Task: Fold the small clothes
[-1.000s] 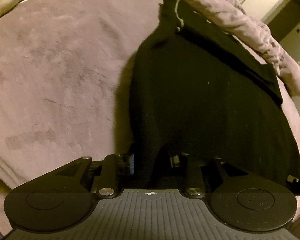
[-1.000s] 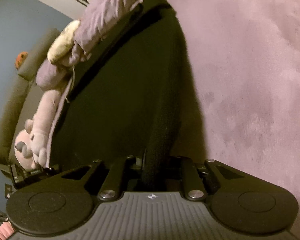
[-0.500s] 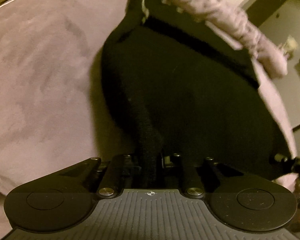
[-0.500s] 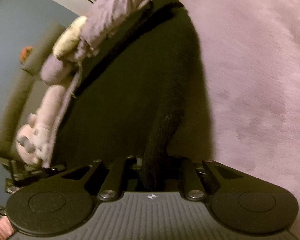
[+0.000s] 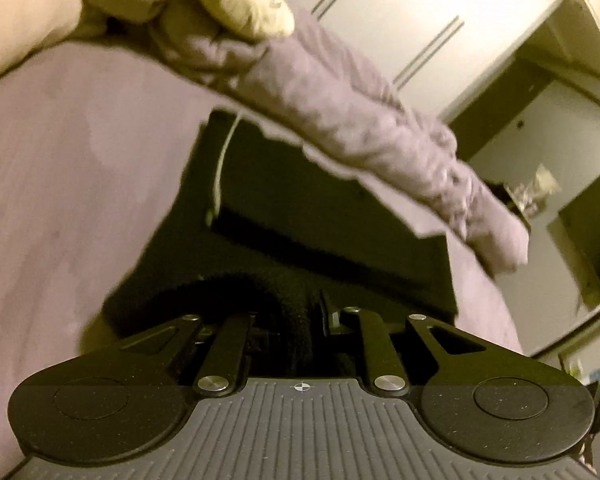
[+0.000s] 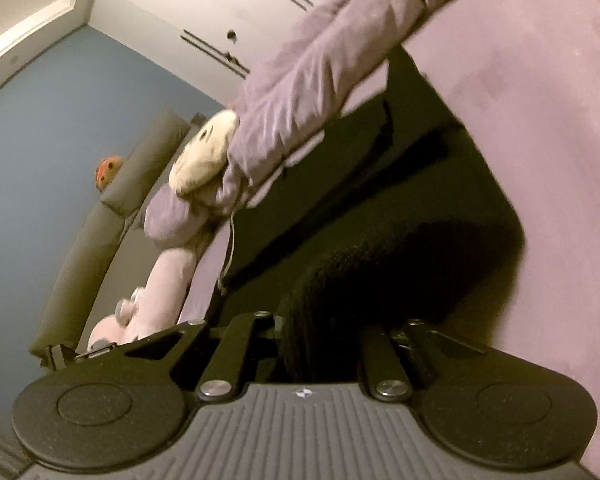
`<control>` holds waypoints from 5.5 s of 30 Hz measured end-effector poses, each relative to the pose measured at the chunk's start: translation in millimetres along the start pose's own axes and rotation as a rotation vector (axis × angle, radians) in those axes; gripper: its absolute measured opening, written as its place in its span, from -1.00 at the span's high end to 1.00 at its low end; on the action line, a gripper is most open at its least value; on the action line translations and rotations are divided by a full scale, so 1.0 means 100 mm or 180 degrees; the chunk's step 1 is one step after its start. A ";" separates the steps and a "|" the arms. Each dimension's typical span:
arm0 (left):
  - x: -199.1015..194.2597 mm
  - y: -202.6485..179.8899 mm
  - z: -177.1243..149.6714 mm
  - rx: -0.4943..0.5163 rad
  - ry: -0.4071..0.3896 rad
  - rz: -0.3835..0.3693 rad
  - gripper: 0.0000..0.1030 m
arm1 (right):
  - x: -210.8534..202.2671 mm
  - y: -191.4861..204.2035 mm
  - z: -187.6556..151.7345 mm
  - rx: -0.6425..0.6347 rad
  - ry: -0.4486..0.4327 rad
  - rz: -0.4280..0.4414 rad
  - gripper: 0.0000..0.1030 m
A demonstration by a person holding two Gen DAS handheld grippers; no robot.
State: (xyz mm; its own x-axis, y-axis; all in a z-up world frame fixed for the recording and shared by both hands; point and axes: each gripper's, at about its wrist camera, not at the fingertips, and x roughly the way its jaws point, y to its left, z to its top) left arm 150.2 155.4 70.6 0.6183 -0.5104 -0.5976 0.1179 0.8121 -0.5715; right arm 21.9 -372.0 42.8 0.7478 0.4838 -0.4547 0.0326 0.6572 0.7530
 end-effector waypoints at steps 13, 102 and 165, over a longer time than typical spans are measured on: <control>1.33 0.05 1.23 -0.0082 -0.0186 0.0363 0.69 | 1.12 -0.36 1.45 0.0177 -0.0702 -0.0479 0.80; 2.66 -0.17 0.82 0.0878 0.0248 0.2236 -0.88 | 1.88 -0.09 0.99 -0.1432 -0.0462 -0.2398 -0.13; 2.66 0.22 1.37 0.0484 0.0366 0.1780 -0.89 | 2.99 0.23 1.93 -0.2061 -0.0083 -0.2932 -0.44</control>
State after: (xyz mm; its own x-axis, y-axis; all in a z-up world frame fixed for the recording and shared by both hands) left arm 423.6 76.7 -23.8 0.5315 -0.0134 -0.8469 -0.0864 0.9938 -0.0700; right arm 374.6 -324.1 15.6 0.6303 -0.3479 -0.6941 0.2347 0.9375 -0.2568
